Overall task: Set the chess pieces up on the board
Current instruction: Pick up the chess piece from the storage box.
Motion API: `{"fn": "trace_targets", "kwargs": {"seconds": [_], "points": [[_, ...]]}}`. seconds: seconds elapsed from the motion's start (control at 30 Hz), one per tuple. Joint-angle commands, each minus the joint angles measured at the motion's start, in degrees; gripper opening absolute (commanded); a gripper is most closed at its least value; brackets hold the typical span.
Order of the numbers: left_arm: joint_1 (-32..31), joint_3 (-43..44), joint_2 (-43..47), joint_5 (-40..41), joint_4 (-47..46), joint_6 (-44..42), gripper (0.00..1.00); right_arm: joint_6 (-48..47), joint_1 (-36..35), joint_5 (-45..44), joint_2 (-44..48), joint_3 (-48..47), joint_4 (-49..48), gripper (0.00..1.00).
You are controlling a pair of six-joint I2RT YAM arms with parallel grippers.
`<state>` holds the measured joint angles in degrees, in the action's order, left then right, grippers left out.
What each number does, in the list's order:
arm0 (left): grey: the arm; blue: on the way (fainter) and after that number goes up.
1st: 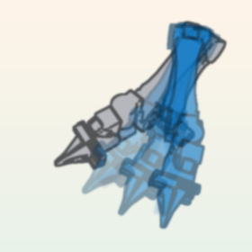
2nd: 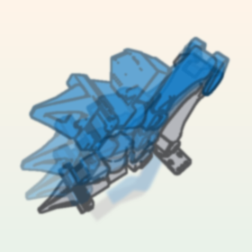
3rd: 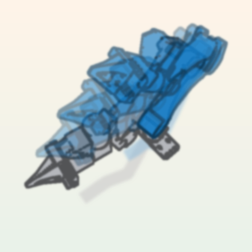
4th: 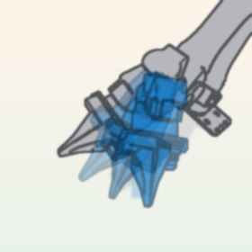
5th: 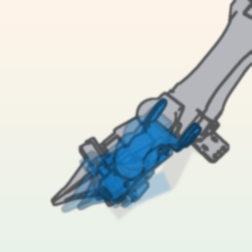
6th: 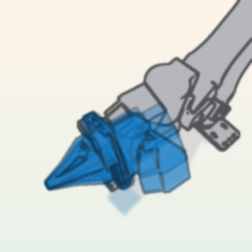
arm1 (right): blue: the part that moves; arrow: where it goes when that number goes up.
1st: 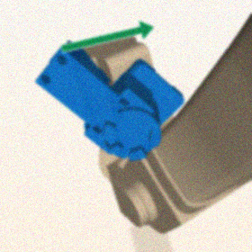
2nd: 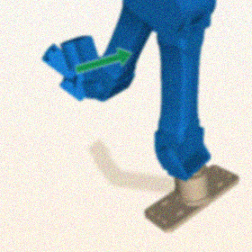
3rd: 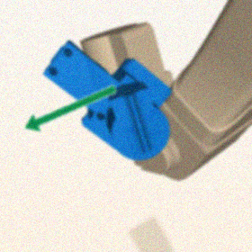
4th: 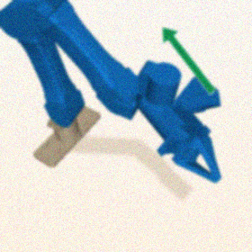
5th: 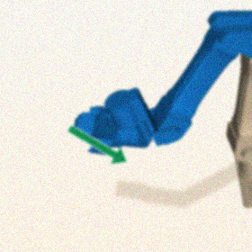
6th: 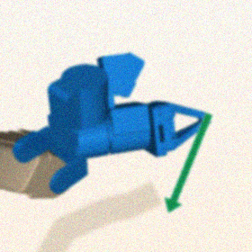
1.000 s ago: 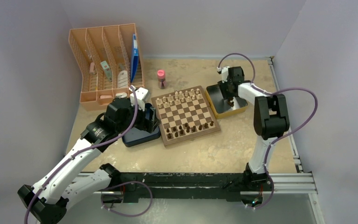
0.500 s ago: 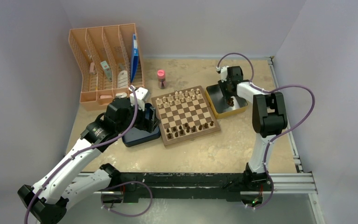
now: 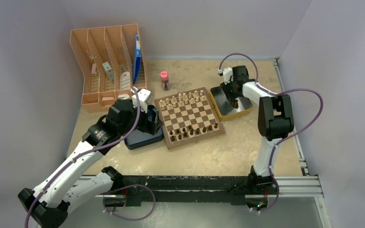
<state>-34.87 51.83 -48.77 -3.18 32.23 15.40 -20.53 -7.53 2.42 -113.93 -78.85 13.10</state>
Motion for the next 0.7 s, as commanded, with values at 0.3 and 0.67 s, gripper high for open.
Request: {"fn": "trace_targets", "kwargs": {"seconds": [0.3,0.67], "points": [[0.1,-0.2,1.7,0.7,-2.5,-0.5,0.78,-10.5,0.2,-0.4,3.5,-0.9,3.3,0.37],[0.1,-0.2,1.0,0.9,-2.5,-0.5,0.78,-13.6,0.6,-1.2,0.9,-0.9,5.3,0.35]]}}
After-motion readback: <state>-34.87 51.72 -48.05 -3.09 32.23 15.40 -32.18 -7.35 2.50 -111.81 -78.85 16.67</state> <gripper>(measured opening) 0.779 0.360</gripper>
